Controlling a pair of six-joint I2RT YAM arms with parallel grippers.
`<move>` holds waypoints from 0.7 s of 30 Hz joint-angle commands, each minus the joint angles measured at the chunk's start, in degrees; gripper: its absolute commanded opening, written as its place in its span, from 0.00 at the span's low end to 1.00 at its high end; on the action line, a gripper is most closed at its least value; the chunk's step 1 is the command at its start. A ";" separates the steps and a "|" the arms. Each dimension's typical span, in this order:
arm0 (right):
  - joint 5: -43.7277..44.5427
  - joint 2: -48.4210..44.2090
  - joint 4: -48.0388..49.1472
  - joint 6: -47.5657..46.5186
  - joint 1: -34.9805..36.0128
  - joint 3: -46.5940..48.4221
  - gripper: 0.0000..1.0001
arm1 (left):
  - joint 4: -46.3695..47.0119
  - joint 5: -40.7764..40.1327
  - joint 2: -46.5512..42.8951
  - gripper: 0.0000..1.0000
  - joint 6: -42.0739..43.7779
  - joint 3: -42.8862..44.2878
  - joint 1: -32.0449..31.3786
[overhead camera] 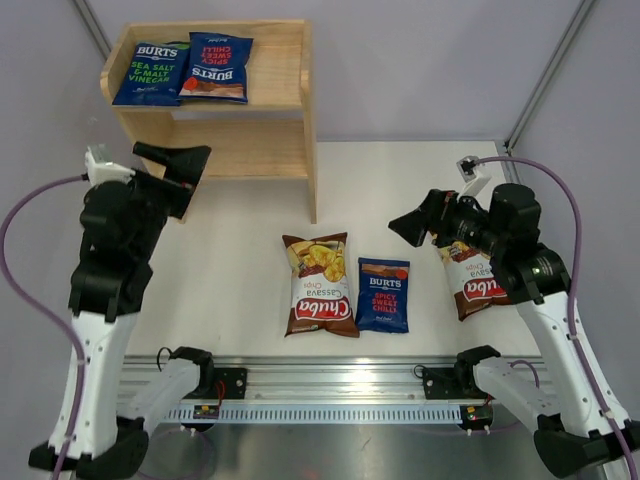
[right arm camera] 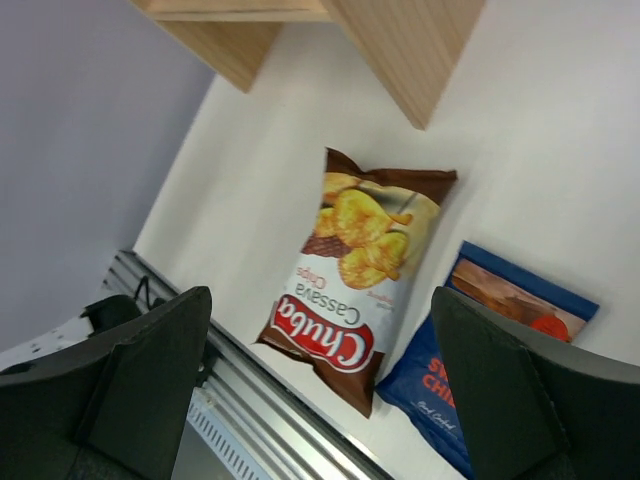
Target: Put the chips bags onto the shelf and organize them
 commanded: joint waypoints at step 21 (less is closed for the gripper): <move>14.05 35.81 -1.35 -21.59 1.45 0.12 0.84 | -10.71 55.16 -30.84 0.99 40.60 -26.35 -0.18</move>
